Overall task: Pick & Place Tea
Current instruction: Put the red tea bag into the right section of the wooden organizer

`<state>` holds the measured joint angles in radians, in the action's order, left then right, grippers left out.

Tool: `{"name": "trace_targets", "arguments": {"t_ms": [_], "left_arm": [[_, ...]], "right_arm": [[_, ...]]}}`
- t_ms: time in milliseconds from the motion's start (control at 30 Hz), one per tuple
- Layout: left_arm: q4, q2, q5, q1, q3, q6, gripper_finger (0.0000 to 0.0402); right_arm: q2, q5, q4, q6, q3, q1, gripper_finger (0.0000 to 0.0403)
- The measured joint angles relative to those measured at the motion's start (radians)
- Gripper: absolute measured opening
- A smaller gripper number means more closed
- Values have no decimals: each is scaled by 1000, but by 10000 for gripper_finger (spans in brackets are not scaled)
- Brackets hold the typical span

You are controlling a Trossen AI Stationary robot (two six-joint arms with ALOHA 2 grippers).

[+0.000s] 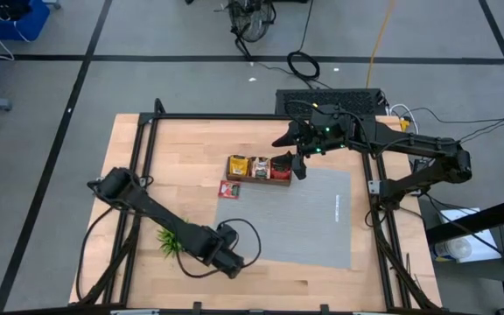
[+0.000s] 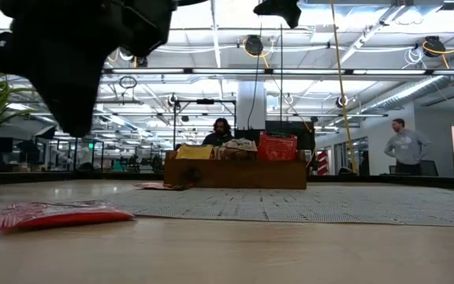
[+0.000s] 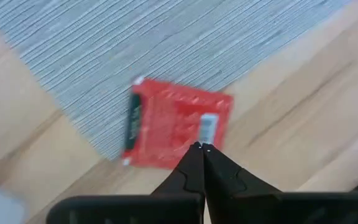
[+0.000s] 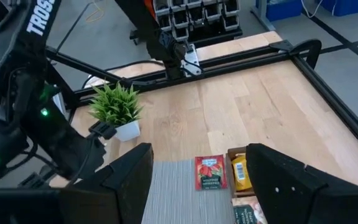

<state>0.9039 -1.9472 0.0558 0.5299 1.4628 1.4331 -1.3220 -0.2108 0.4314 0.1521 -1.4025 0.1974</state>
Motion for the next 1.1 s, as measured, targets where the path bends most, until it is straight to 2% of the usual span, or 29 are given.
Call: {"name": "trace_targets", "arguments": {"t_ms": [367, 500, 800, 967, 1100], "left_arm": [[21, 32, -21, -10, 0, -36, 0], [3, 30, -67, -15, 1, -91, 5], [-68, 32, -122, -18, 1, -193, 51], [-13, 32, -180, -47, 2, -227, 83], [43, 32, -195, -69, 2, -299, 129]], "right_arm": [[0, 0, -2, 7, 0, 0, 238], [0, 0, -2, 7, 0, 0, 238], [0, 0, -1, 19, 0, 0, 238], [0, 0, 0, 19, 0, 1, 238], [0, 0, 12, 19, 0, 4, 238]]}}
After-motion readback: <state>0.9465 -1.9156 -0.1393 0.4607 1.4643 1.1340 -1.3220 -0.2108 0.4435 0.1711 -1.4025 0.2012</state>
